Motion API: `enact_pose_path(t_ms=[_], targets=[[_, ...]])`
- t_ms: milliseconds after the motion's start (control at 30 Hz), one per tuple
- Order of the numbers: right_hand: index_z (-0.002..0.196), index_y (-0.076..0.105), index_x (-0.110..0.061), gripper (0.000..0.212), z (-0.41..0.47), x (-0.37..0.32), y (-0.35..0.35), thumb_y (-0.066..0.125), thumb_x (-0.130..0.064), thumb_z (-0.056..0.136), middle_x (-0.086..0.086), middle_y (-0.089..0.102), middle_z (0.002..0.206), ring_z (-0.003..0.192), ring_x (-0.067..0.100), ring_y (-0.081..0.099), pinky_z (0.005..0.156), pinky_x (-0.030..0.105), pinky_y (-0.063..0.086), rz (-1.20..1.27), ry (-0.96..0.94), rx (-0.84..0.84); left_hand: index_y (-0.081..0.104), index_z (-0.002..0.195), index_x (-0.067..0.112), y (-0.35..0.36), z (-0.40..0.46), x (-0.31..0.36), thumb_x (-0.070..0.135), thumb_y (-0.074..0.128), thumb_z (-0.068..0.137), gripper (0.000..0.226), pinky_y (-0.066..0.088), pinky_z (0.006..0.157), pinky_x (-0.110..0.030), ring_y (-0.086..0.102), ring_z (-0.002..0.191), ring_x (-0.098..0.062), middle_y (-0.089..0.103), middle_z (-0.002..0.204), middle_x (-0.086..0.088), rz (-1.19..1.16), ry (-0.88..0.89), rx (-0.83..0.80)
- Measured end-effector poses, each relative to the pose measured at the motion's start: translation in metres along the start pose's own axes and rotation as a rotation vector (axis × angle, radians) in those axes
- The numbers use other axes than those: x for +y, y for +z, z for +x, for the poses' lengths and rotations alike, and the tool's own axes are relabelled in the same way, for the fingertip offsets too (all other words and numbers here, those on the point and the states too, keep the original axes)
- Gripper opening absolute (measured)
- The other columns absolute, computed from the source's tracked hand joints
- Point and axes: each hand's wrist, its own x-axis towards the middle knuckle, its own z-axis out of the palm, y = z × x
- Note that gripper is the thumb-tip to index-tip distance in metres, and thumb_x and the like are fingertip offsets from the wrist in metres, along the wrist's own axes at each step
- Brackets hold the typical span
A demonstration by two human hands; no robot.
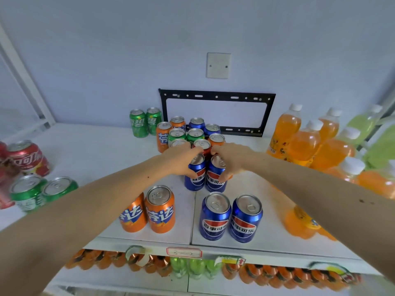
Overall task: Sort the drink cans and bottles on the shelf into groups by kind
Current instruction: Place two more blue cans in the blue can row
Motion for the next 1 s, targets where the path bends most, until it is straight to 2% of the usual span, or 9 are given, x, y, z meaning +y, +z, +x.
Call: enact_pose_path(t_ms=[67,133,267,500,567,667,733,900,1000], targets=[[0.131,0.045,-0.023,0.079,0.002,0.000,0.005,0.084,-0.043,0.065,0.002,0.057,0.124,0.109,0.025,0.056,0.087,0.039,0.052,-0.030,0.007,0.011,0.040,0.134,0.020,0.004,0.004,0.000,0.042,0.079,0.072,0.077,0.050,0.072,-0.035,0.056,0.096,-0.023,0.056,0.115,-0.009,-0.023,-0.016,-0.020],[0.129,0.046,-0.025,0.079,0.004,-0.001,0.011,0.084,-0.045,0.063,0.003,0.054,0.124,0.108,0.026,0.055,0.087,0.043,0.053,-0.062,0.016,0.021,0.037,0.131,0.019,0.010,0.005,0.002,0.044,0.082,0.068,0.081,0.047,0.065,-0.031,0.055,0.090,-0.021,0.057,0.111,-0.007,-0.063,-0.025,-0.044],[0.132,0.041,-0.030,0.078,0.005,0.005,0.018,0.082,-0.045,0.067,0.005,0.046,0.129,0.113,0.029,0.052,0.084,0.043,0.053,-0.085,0.024,0.054,0.039,0.128,0.019,0.014,0.006,0.004,0.042,0.083,0.067,0.079,0.040,0.060,-0.027,0.055,0.087,-0.020,0.060,0.110,-0.007,-0.122,-0.056,0.000],[0.129,0.043,-0.028,0.071,-0.012,0.014,0.022,0.081,-0.043,0.071,0.001,0.059,0.121,0.106,0.025,0.058,0.077,0.036,0.054,-0.095,-0.031,0.067,0.043,0.124,0.024,0.007,0.001,0.016,0.044,0.084,0.064,0.075,0.036,0.057,-0.022,0.052,0.087,-0.016,0.061,0.113,-0.001,-0.127,-0.003,0.044],[0.131,0.043,-0.031,0.073,-0.021,0.021,0.021,0.081,-0.045,0.070,0.000,0.059,0.123,0.107,0.024,0.058,0.076,0.034,0.053,-0.082,-0.015,0.057,0.044,0.123,0.026,0.006,0.001,0.023,0.043,0.085,0.063,0.075,0.041,0.060,-0.024,0.054,0.089,-0.014,0.062,0.115,0.002,-0.154,0.036,0.046],[0.133,0.043,-0.031,0.076,-0.037,0.032,0.018,0.082,-0.046,0.069,-0.001,0.058,0.125,0.110,0.023,0.058,0.069,0.029,0.047,-0.110,0.005,0.048,0.045,0.121,0.029,0.007,0.003,0.035,0.041,0.086,0.062,0.072,0.055,0.071,-0.035,0.060,0.097,-0.017,0.062,0.115,0.003,-0.173,0.080,0.022],[0.134,0.044,-0.029,0.076,-0.047,0.037,0.018,0.081,-0.046,0.070,-0.001,0.058,0.123,0.107,0.022,0.058,0.065,0.027,0.042,-0.147,0.015,0.035,0.046,0.122,0.028,0.010,0.006,0.042,0.041,0.087,0.062,0.074,0.055,0.075,-0.039,0.060,0.099,-0.019,0.062,0.115,0.002,-0.175,0.104,0.000],[0.135,0.042,-0.031,0.079,-0.056,0.041,0.025,0.080,-0.050,0.069,-0.001,0.059,0.119,0.103,0.020,0.058,0.064,0.028,0.049,-0.170,0.044,0.021,0.043,0.126,0.025,0.021,0.013,0.053,0.043,0.085,0.065,0.075,0.055,0.076,-0.041,0.060,0.096,-0.021,0.063,0.113,-0.003,-0.150,0.135,-0.012],[0.136,0.041,-0.031,0.079,-0.056,0.039,0.029,0.079,-0.050,0.070,-0.001,0.058,0.119,0.101,0.020,0.058,0.059,0.026,0.045,-0.176,0.057,0.037,0.043,0.126,0.023,0.025,0.014,0.055,0.042,0.083,0.067,0.074,0.054,0.078,-0.043,0.060,0.095,-0.022,0.062,0.111,-0.005,-0.149,0.132,0.001]])
